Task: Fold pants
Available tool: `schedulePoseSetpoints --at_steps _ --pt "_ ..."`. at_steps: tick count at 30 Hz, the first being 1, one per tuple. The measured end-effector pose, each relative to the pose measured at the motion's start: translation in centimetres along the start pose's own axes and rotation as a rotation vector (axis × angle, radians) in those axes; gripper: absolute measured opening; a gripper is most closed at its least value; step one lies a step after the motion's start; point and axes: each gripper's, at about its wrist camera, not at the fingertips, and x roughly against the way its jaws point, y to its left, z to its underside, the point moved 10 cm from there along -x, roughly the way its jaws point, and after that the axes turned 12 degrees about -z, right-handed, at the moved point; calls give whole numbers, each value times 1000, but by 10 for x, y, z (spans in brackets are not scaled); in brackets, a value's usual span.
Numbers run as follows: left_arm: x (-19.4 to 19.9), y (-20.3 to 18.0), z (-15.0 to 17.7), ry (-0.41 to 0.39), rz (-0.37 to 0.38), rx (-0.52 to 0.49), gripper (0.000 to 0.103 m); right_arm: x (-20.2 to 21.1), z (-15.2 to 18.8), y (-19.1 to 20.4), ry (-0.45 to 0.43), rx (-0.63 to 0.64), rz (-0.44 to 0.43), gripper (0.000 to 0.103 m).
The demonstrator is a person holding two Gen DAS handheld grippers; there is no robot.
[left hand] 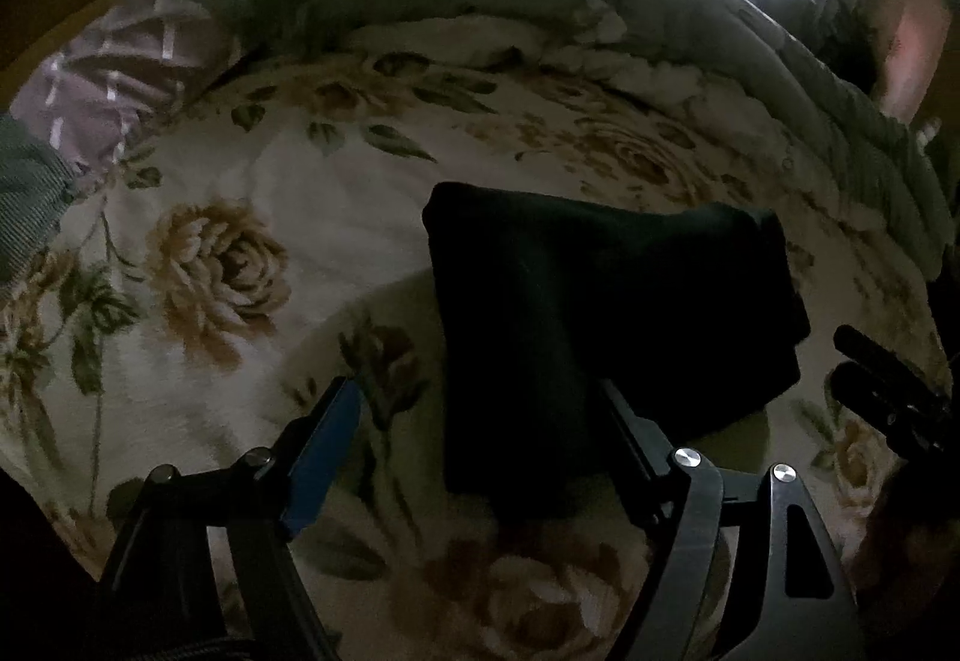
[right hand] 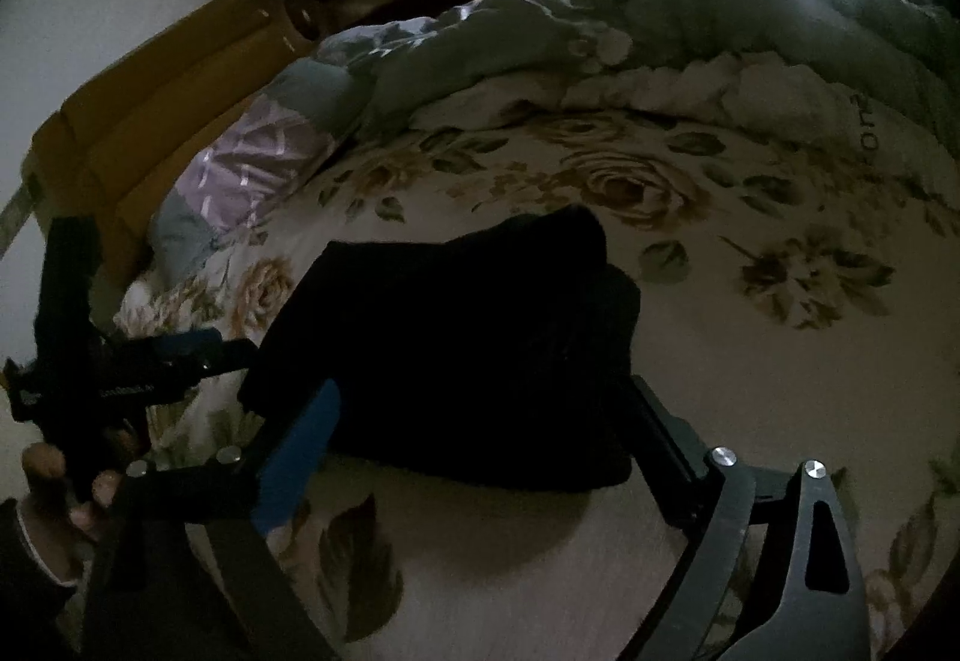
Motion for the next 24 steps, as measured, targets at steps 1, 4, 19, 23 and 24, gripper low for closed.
schedulePoseSetpoints --at_steps 1,4,19,23,24 --pt "2 0 1 -5 -6 -6 79 0 2 2 2 7 1 94" --pt "5 -2 6 -19 -24 -23 79 -1 9 4 10 25 11 96" --pt "-1 -13 24 -44 -60 -88 79 -9 28 0 43 91 55 98" --pt "-4 -15 28 -51 -69 -100 79 -12 33 -2 48 95 56 98" --pt "-4 -15 28 -52 -71 -102 79 -13 34 -2 49 96 56 98"
